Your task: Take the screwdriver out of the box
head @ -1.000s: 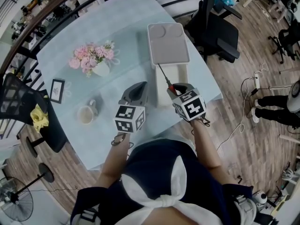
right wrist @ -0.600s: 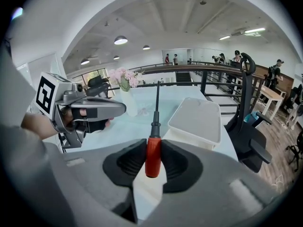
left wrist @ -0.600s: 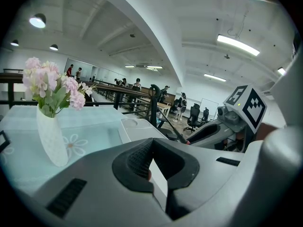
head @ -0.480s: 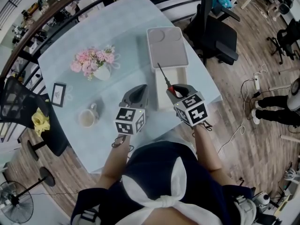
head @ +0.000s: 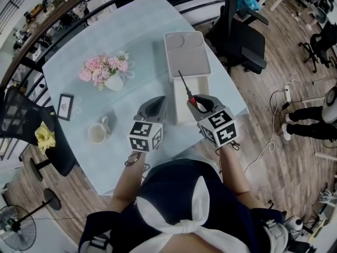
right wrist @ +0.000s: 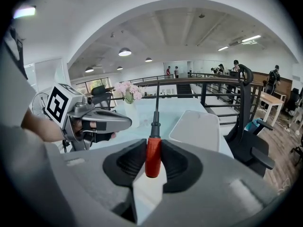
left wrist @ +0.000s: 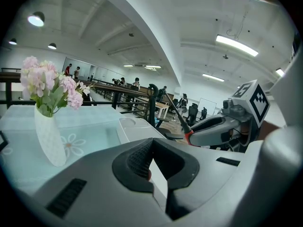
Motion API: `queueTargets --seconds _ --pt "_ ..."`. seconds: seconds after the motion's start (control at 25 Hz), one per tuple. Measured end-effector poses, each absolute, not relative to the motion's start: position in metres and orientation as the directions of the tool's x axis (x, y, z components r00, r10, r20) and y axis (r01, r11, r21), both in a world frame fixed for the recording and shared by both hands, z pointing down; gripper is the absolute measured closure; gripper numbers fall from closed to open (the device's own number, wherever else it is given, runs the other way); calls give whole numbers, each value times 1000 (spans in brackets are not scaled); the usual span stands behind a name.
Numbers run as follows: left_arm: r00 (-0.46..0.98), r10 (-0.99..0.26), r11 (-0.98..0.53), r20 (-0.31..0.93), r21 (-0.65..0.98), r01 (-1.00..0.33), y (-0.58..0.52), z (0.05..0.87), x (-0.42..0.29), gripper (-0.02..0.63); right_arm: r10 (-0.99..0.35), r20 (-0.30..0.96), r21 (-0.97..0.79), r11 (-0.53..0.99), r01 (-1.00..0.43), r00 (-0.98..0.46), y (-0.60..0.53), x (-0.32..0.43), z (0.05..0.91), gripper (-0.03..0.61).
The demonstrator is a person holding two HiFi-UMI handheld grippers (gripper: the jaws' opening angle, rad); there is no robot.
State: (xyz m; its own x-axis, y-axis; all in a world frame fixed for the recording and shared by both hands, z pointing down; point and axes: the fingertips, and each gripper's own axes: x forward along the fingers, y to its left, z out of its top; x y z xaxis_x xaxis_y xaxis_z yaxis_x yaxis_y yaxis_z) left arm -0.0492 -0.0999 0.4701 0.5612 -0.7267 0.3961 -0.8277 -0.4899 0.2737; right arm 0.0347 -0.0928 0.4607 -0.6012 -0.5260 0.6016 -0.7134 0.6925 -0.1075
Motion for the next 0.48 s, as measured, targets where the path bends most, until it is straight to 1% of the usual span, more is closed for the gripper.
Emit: queueTargets --seconds 0.24,0.48 --pt "565 -725 -494 394 275 -825 -96 469 -49 597 -554 547 -112 695 -711 -628 -90 34 450 482" --pt "568 -725 -497 391 274 -823 -95 466 -47 597 -567 518 -115 697 -708 -641 -88 35 443 482"
